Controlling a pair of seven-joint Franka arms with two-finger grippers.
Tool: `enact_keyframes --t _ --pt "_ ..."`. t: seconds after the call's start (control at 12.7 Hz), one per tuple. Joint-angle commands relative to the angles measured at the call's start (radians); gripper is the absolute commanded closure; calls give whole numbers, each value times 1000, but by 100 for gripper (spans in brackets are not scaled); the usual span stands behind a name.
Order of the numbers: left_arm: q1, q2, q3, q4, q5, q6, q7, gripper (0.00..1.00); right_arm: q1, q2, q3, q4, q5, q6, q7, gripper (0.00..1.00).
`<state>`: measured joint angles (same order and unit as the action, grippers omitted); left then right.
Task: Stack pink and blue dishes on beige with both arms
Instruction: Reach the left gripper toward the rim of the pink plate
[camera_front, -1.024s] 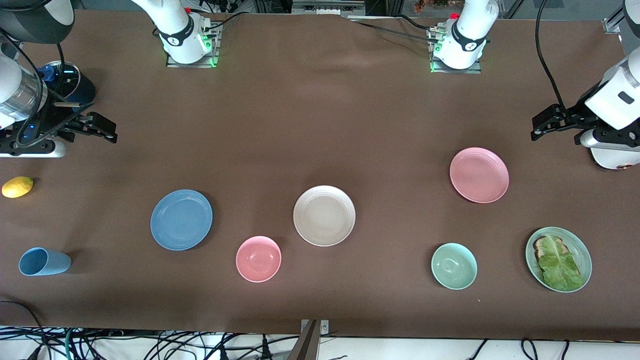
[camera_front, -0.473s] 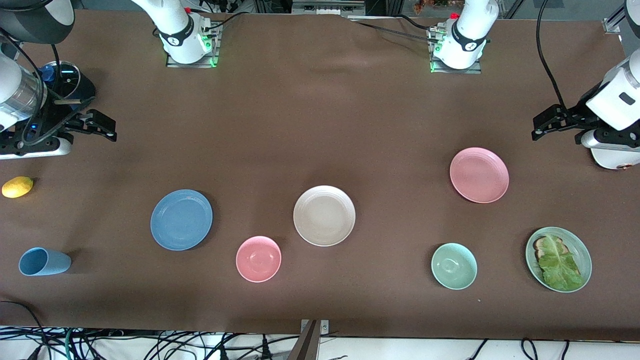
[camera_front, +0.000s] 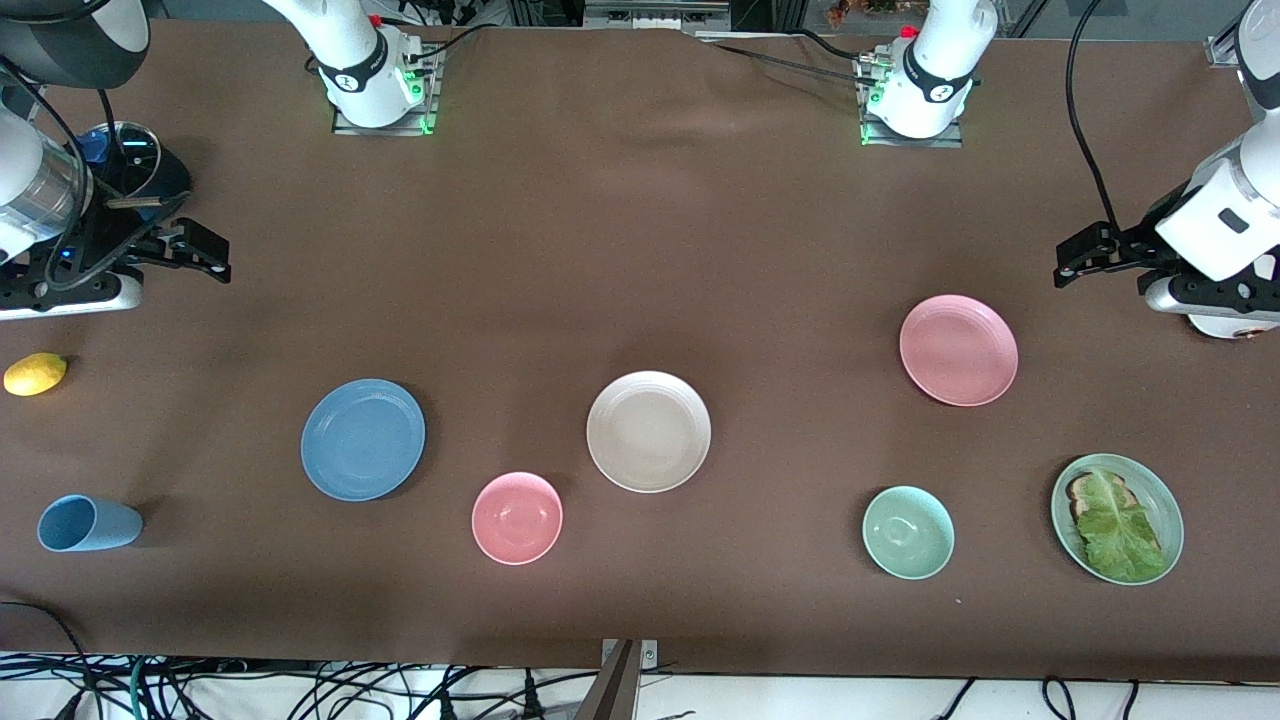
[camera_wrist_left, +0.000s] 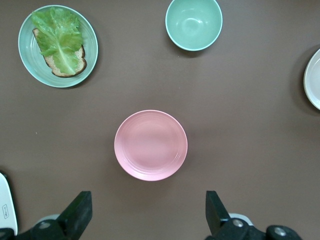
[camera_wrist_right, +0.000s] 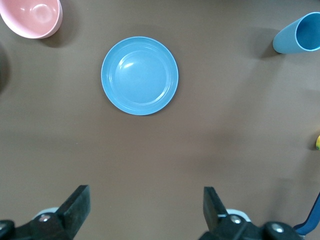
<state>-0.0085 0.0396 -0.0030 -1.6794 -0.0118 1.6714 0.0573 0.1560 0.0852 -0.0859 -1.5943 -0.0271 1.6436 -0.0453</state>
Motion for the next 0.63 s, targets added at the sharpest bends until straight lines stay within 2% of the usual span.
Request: enact_keyframes --t 0.0,0.32,0.55 --pt "8 40 -2 13 -11 -13 -7 0 0 -9 3 0 -2 -1 -14 0" --pt "31 117 6 23 -4 -12 -7 0 8 -9 2 2 1 5 -13 0" --pt "73 218 6 21 -2 -10 1 0 10 -9 3 8 13 5 -11 0"
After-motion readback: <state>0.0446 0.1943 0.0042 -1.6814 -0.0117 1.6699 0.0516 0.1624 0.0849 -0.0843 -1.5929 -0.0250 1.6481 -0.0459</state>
